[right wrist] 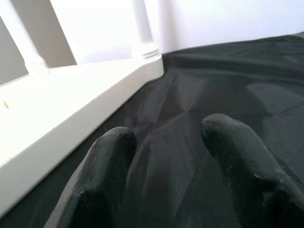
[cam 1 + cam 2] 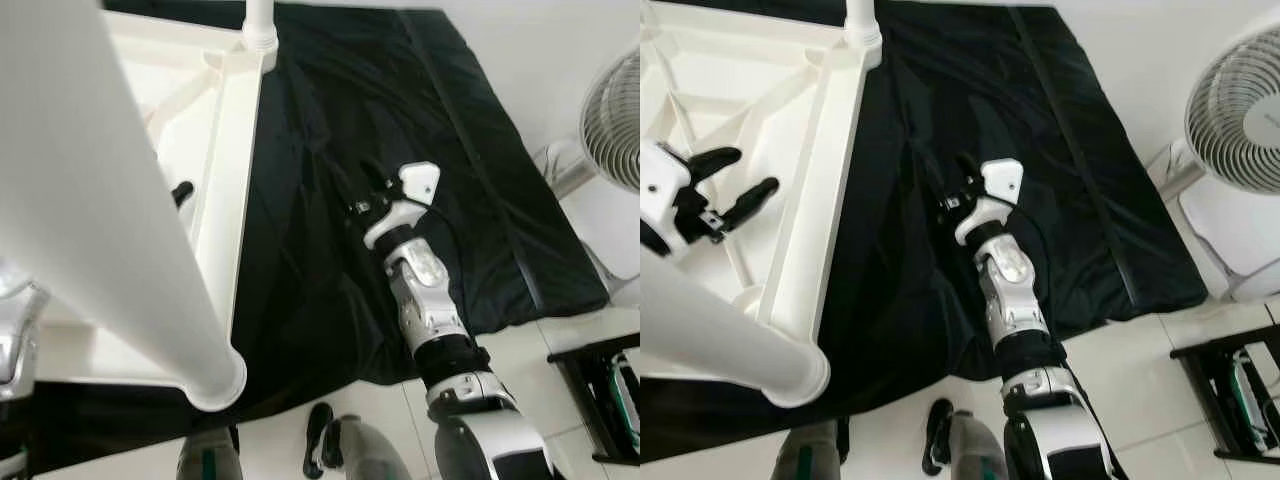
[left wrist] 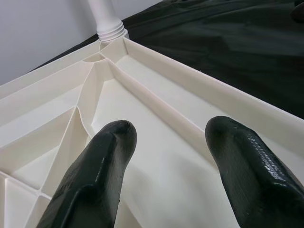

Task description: Building children table

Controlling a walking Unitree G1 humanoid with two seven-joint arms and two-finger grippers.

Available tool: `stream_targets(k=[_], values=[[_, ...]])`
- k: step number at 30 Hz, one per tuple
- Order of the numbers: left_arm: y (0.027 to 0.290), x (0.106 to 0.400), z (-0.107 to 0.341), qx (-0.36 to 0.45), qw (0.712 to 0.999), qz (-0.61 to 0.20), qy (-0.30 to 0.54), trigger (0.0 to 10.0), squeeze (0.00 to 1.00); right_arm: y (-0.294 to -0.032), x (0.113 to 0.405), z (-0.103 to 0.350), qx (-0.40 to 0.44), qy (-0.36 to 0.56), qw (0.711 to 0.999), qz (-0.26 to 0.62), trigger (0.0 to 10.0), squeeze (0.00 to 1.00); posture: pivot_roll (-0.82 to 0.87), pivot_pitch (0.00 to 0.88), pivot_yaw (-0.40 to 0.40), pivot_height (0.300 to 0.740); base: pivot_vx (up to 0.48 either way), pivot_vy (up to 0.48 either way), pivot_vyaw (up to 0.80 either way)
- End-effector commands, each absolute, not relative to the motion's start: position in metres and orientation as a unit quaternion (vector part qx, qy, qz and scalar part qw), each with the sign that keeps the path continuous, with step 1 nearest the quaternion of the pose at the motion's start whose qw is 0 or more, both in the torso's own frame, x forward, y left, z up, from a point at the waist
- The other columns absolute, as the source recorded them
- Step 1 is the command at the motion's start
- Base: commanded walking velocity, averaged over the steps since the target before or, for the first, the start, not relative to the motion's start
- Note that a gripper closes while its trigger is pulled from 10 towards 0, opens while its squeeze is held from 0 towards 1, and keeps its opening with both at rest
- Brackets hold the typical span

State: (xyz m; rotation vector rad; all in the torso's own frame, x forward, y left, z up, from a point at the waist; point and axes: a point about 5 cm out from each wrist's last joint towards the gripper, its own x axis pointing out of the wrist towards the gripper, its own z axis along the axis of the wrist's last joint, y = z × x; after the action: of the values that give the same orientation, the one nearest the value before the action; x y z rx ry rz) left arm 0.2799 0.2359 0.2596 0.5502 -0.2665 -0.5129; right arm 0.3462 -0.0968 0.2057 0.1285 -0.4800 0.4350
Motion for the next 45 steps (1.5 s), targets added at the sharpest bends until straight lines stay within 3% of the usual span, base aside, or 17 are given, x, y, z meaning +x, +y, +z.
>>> stream_targets(k=[1,7,17,31,41,45], values=[[0.242,0.279,0.255,0.273,0.919,-0.257,-0.121,10.0,0.00,-0.103,0.339,0.210,0.075,-0.245,0.944,0.208,10.0,0.00,0.26,0.230,-0.099,0.740,0.000,0.000,0.00],[0.252,0.282,0.245,0.263,0.922,-0.264,-0.107,10.0,0.00,-0.106,0.329,0.218,0.077,-0.262,0.939,0.207,10.0,0.00,0.25,0.210,-0.091,0.740,0.000,0.000,0.00],[0.271,0.295,0.240,0.343,0.890,-0.293,-0.073,10.0,0.00,-0.114,0.316,0.217,0.073,-0.253,0.946,0.191,10.0,0.00,0.22,0.143,-0.089,0.740,0.000,0.000,0.00],[0.292,0.309,0.240,0.368,0.871,-0.325,-0.023,10.0,0.00,-0.123,0.308,0.216,0.066,-0.245,0.952,0.170,10.0,0.00,0.21,0.099,-0.047,0.740,0.000,0.000,0.00],[0.289,0.308,0.216,0.413,0.817,-0.400,0.036,10.0,0.00,-0.125,0.305,0.214,0.057,-0.237,0.955,0.168,10.0,0.00,0.21,0.111,-0.035,0.740,0.000,0.000,0.00],[0.289,0.313,0.212,0.417,0.813,-0.403,0.046,10.0,0.00,-0.125,0.304,0.214,0.056,-0.234,0.956,0.168,10.0,0.00,0.20,0.115,-0.033,0.740,0.000,0.000,0.00]])
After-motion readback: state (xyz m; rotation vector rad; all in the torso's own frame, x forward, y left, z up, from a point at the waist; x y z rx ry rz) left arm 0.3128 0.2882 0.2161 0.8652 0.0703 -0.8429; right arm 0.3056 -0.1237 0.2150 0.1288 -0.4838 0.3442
